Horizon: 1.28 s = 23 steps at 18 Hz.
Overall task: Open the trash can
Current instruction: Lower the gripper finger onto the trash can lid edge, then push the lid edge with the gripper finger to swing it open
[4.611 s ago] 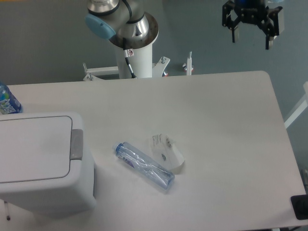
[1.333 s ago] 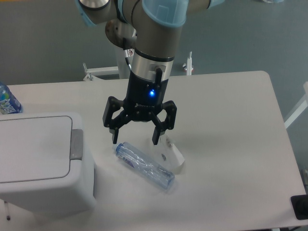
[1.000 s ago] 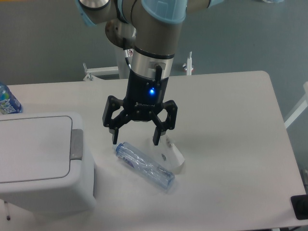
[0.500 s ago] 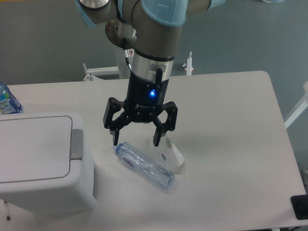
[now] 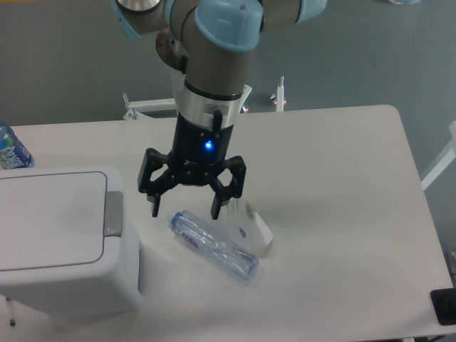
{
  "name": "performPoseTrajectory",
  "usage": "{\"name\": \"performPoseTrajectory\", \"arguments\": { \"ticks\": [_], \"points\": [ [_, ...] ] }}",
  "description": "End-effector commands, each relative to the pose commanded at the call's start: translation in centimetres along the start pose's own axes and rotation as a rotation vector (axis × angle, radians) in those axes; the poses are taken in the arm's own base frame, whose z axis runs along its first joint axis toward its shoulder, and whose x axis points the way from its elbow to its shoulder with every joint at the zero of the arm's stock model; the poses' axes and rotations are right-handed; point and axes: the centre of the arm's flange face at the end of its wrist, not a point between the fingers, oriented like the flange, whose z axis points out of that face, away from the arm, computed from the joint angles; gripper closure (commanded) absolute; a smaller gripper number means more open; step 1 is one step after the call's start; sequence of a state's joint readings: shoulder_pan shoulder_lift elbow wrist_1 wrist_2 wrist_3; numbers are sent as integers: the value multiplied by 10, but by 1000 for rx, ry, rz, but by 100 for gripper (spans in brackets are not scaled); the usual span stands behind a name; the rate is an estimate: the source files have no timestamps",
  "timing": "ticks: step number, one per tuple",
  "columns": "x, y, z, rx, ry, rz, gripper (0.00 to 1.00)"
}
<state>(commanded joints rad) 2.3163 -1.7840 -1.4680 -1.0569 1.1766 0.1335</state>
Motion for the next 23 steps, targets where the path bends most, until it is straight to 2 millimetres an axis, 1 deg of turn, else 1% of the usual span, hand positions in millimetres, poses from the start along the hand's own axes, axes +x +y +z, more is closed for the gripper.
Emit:
{"name": "performPoseTrajectory", "arguments": {
  "ticks": [3, 11, 23],
  "points": [
    [14, 3, 3, -5, 10, 20, 0],
    [26, 9, 14, -26, 21, 34, 0],
    [25, 10, 20, -36, 24, 38, 0]
  ]
}}
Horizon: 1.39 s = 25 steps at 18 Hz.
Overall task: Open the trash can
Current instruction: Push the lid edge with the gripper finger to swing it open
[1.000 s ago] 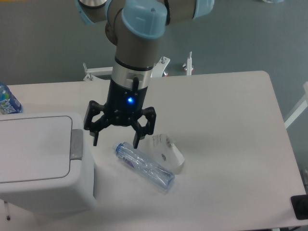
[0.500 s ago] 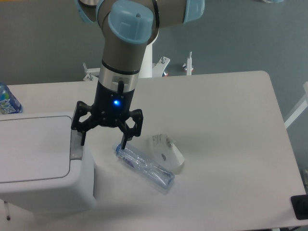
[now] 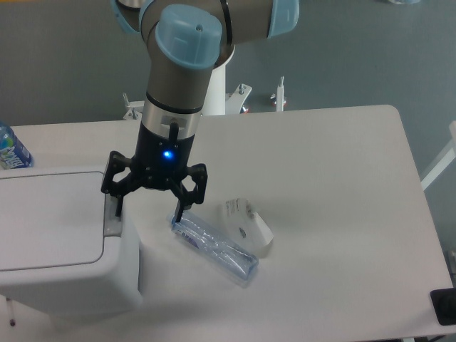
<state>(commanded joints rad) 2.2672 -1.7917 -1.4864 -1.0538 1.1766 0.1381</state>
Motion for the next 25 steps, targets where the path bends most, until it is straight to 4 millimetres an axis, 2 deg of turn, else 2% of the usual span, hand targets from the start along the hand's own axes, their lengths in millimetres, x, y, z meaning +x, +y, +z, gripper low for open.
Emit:
{"name": "performPoseTrajectory", "arguments": {
  "ticks": [22, 25],
  "points": [
    [-2, 2, 4, -6, -2, -1, 0],
    [4, -7, -12, 26, -5, 22, 0]
  ]
}}
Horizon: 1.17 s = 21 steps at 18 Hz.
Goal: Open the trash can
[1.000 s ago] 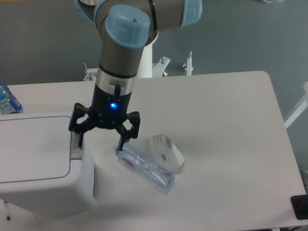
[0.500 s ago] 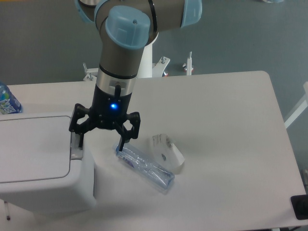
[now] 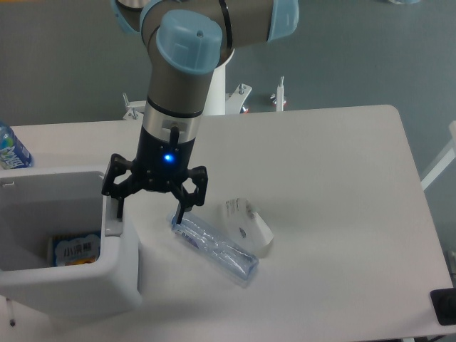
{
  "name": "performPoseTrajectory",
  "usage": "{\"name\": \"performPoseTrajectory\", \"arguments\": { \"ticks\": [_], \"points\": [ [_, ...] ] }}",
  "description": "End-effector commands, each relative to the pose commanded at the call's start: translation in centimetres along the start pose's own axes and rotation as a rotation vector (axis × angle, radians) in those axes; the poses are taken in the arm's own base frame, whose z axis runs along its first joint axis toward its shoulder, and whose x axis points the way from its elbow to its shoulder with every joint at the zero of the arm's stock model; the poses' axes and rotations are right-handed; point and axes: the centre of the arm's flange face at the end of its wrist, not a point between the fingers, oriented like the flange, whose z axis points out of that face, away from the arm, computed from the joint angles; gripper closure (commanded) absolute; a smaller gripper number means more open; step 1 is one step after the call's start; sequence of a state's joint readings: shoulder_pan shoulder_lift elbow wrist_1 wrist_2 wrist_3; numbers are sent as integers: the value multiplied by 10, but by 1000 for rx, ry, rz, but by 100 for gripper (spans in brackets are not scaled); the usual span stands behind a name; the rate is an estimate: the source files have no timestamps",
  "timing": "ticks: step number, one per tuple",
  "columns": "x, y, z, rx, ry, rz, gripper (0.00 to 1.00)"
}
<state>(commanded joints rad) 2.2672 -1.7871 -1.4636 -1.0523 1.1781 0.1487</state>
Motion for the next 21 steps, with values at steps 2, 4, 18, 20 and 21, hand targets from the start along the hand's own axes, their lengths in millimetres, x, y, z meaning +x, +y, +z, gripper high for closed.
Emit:
{"name": "performPoseTrajectory", "arguments": {
  "ticks": [2, 4, 18, 20, 21],
  "points": [
    [-2, -13, -22, 44, -14, -1, 0],
    [-28, -23, -47, 88, -51, -24, 0],
    [-186, 9, -109, -28, -428, 190, 0],
    [-190, 15, -109, -79, -466, 241, 0],
    [-192, 17, -106, -93, -473, 249, 0]
  ]
}}
